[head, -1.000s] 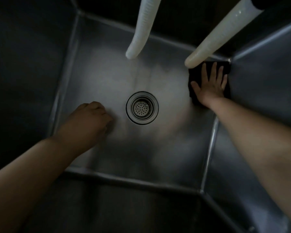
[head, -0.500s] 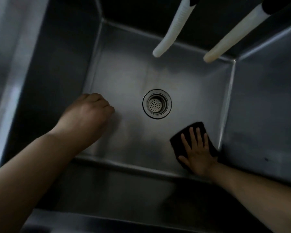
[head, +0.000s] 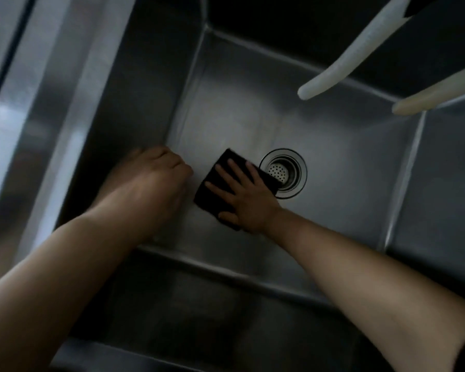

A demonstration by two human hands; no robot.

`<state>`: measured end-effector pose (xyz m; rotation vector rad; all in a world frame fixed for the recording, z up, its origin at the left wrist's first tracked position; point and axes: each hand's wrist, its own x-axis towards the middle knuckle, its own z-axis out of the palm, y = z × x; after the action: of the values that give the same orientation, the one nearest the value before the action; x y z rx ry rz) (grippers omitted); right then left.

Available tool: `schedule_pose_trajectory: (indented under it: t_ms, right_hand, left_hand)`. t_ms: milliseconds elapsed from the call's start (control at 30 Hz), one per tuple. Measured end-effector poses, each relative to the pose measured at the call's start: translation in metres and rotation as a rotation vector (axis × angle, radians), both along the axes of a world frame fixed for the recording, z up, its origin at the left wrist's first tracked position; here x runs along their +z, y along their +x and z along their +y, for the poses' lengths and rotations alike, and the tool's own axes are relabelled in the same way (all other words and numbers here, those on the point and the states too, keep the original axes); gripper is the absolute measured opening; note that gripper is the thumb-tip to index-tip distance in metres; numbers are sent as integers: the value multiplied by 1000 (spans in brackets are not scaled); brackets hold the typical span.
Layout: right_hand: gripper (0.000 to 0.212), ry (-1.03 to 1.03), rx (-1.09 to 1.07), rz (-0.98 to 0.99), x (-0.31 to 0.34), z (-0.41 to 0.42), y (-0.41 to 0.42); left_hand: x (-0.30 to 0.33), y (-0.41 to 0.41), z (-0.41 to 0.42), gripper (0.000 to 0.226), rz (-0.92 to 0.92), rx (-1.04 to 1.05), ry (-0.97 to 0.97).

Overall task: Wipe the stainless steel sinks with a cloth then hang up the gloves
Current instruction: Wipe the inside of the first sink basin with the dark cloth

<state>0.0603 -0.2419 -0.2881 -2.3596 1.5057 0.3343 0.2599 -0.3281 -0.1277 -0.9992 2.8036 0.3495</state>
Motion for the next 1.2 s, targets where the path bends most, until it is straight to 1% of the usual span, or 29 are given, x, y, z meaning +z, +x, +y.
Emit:
schedule_pose_trajectory:
  t_ms: [133,200,300,433,467,600,667,700,767,867,967,1033,1100,1200]
  right_hand:
    - [72,-66,-143,25,-5,-57,-28]
    - [71,-83,-226,49,-6,-76,-48]
    - [73,-70,-350,83,-7,-83,-82]
    - [72,-58,-456,106,-5,-57,-124]
    - [72,-50,-476,105,-3,-45,-133]
    - [72,-11,-535,84,6,14,-144]
    - [71,-15,-505,94,10,45,-137]
    - [71,-22,-470,103,11,59,-130]
    - [70,-29,-370,108,11,82,-111]
    - [69,-48,-166,32,9,93,-78]
    - [70,-61,40,-47,6,66,-47]
    - [72,-67,111,-69,2,36,-29]
    - [72,-72,111,-83,-2,0,-12]
    - [69,-89,49,-74,-8,-61,1]
  left_hand:
    - [-3,-4,-7,12,-73,59,22]
    - [-7,-8,-10,11,-97,53,25]
    - [-12,-17,-13,17,-125,42,50]
    - [-19,-30,-14,20,-120,5,40]
    - [-19,-33,-13,22,-124,-7,46]
    - [-19,-38,-14,18,-113,-29,53]
    - [-18,-37,-14,18,-114,-29,70]
    - [-18,-35,-14,22,-116,-26,85]
    - [-17,-32,-13,38,-120,-20,105]
    - [-17,-27,-12,44,-144,3,126]
    - [-18,-22,-11,41,-169,25,109]
    - [-20,-20,-10,36,-184,41,88]
    - [-22,-19,-10,26,-191,68,80]
    - [-25,-16,-11,28,-191,91,68]
